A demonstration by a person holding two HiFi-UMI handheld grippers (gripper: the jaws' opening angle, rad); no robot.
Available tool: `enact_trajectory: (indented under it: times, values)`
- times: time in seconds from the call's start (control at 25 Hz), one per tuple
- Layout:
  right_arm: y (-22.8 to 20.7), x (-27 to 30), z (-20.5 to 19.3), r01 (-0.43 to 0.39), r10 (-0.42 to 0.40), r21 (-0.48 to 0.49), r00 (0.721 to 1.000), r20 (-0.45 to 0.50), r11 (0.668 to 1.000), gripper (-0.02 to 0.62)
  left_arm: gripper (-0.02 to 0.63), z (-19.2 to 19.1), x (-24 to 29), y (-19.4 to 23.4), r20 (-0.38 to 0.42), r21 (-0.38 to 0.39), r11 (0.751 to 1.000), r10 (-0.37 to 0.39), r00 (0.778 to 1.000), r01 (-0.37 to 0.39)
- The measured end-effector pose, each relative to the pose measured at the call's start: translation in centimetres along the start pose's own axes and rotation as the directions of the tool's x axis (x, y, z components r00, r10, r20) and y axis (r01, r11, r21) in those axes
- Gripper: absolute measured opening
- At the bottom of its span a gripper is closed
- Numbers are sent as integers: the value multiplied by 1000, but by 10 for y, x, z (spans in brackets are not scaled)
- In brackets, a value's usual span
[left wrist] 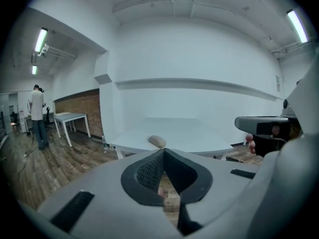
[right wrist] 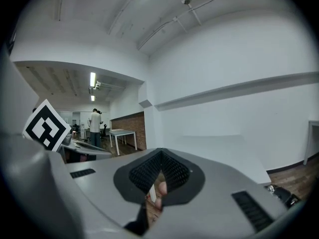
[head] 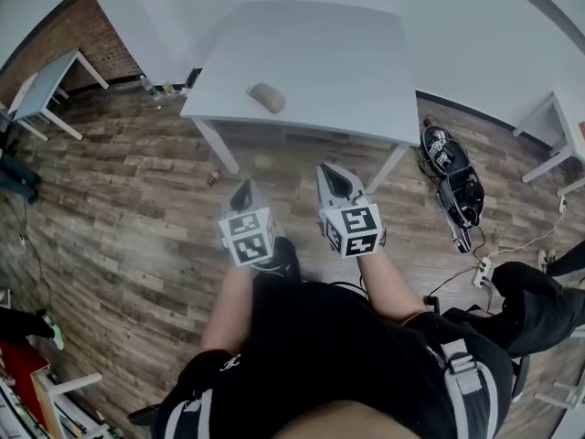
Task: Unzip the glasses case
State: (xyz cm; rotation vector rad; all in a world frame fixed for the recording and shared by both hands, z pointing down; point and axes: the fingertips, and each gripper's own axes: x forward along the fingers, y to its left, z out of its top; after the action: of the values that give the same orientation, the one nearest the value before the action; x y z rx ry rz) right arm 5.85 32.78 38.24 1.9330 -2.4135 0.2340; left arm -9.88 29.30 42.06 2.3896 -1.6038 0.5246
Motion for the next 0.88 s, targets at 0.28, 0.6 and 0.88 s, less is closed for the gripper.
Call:
enact_trajectory:
  times: [0.28,0.6,0.88]
  values:
    - [-24,81,-3,19,-19,-8,999,-35,1000,5,-6,24,82,22,4,24,999,-28,1000,28]
    - [-38,216,24,-14,10,-61,998,-63,998,5,-6,74,194,85,-13,-35,999,-36,999,36]
    - [-21,322,36,-13,3,-101,995,-98,995,5,-6,108,267,152,-17,-44,997,-60,998,59]
